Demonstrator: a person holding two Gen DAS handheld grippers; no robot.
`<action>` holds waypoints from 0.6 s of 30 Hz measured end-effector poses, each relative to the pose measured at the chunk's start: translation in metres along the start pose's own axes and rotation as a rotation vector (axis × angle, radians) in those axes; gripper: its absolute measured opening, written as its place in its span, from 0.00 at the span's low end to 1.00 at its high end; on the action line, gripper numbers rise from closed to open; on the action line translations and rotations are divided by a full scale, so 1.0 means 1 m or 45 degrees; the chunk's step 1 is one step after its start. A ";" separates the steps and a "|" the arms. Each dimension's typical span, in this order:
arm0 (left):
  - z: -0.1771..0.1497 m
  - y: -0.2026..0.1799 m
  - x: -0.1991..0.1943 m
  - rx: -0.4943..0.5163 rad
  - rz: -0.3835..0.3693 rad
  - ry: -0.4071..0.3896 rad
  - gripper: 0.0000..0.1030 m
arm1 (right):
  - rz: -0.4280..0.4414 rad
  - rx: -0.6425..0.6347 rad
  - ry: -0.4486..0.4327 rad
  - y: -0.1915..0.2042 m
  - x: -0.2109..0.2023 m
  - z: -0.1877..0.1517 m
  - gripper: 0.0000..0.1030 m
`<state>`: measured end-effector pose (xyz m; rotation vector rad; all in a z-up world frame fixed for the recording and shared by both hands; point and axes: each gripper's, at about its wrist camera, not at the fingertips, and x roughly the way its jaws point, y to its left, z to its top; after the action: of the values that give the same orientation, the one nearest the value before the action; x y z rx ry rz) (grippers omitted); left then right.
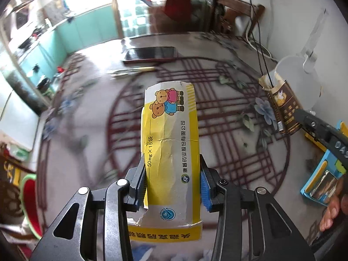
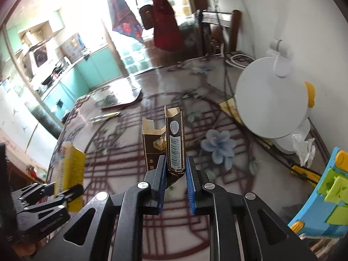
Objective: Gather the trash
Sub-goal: 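Carry both boxes with both grippers over the red bin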
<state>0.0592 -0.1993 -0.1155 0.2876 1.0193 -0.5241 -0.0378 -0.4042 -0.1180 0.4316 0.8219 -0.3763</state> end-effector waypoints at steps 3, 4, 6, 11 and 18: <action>-0.012 0.018 -0.015 -0.049 0.021 -0.025 0.38 | 0.029 -0.053 0.029 0.020 0.000 -0.008 0.14; -0.016 0.024 -0.018 -0.067 0.023 -0.029 0.38 | 0.039 -0.077 0.037 0.028 0.000 -0.011 0.14; -0.023 0.037 -0.022 -0.116 0.037 -0.032 0.38 | 0.060 -0.127 0.051 0.045 -0.002 -0.017 0.14; -0.043 0.074 -0.035 -0.227 0.080 -0.044 0.38 | 0.123 -0.243 0.085 0.091 -0.005 -0.033 0.14; -0.073 0.116 -0.047 -0.338 0.143 -0.032 0.38 | 0.195 -0.361 0.113 0.144 -0.009 -0.053 0.14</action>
<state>0.0494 -0.0551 -0.1129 0.1012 1.0289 -0.2861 -0.0073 -0.2540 -0.1113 0.2458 0.9074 -0.0963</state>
